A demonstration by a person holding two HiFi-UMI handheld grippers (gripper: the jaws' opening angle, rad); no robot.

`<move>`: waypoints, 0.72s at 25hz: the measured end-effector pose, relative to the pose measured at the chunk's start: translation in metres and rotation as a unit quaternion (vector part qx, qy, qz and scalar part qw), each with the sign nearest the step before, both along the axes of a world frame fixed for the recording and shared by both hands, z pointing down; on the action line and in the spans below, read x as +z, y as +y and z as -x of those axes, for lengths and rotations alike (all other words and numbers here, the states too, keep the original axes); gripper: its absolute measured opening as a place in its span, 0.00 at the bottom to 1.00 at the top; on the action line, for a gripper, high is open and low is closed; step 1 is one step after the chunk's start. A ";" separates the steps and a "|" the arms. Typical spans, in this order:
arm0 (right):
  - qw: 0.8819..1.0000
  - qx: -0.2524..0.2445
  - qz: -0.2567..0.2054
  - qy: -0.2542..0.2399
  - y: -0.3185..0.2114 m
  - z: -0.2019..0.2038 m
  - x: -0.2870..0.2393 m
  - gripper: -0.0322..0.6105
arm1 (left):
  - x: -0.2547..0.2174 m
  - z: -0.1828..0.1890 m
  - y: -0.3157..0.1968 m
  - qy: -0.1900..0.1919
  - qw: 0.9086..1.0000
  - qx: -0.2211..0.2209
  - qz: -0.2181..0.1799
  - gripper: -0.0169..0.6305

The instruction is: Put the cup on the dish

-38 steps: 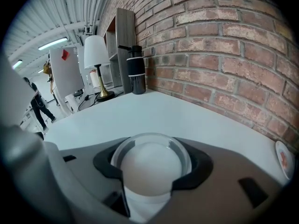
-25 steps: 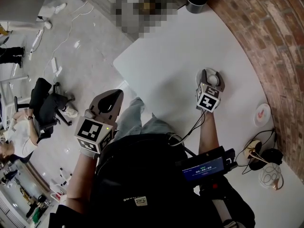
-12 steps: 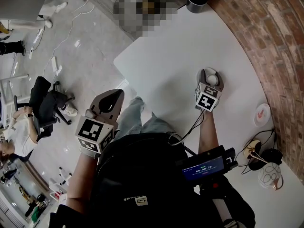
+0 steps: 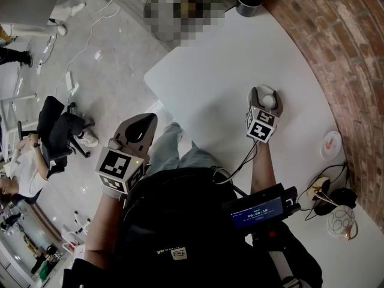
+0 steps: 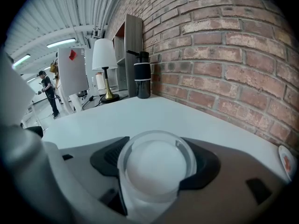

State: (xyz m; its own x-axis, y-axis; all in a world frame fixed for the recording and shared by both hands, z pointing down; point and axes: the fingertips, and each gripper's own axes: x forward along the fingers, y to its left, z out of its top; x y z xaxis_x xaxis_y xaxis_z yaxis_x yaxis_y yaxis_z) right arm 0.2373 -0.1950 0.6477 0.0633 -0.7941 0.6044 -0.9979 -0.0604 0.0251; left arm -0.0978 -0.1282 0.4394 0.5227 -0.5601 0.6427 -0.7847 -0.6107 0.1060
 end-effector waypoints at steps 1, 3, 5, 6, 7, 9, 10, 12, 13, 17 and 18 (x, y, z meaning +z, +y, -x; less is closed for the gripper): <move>1.000 -0.002 -0.001 0.001 0.000 0.001 -0.001 0.52 | -0.001 0.000 0.000 0.001 1.000 0.000 -0.001 0.03; 1.000 -0.005 -0.003 0.002 -0.001 0.001 -0.003 0.52 | 0.000 0.000 0.001 0.002 1.000 -0.001 -0.002 0.03; 1.000 -0.007 -0.006 0.003 -0.002 0.001 -0.006 0.52 | 0.001 0.001 0.002 0.003 1.000 -0.004 0.002 0.03; 1.000 -0.009 -0.006 0.003 -0.003 0.002 -0.007 0.53 | 0.002 0.001 0.003 0.004 1.000 -0.005 0.004 0.03; 1.000 -0.011 -0.006 0.002 -0.003 0.003 -0.007 0.53 | 0.002 0.002 0.002 0.005 1.000 -0.006 0.004 0.03; 1.000 -0.013 -0.005 0.005 -0.003 0.003 -0.008 0.53 | 0.001 0.002 0.000 0.006 1.000 -0.005 -0.001 0.03; 1.000 -0.013 -0.006 0.007 -0.003 0.002 -0.009 0.53 | 0.000 0.002 0.000 0.006 1.000 -0.005 -0.003 0.03; 1.000 -0.011 -0.007 0.009 -0.003 0.002 -0.012 0.53 | 0.000 0.003 0.000 0.007 1.000 -0.005 -0.004 0.03; 1.000 -0.010 -0.008 0.010 -0.003 0.002 -0.013 0.53 | 0.000 0.003 0.000 0.007 1.000 -0.006 -0.004 0.03; 1.000 -0.009 -0.012 0.011 -0.002 0.002 -0.019 0.53 | -0.001 0.004 0.002 0.009 1.000 -0.007 -0.004 0.03; 1.000 -0.009 -0.014 0.013 -0.003 0.001 -0.021 0.53 | -0.001 0.004 0.002 0.010 1.000 -0.007 -0.004 0.03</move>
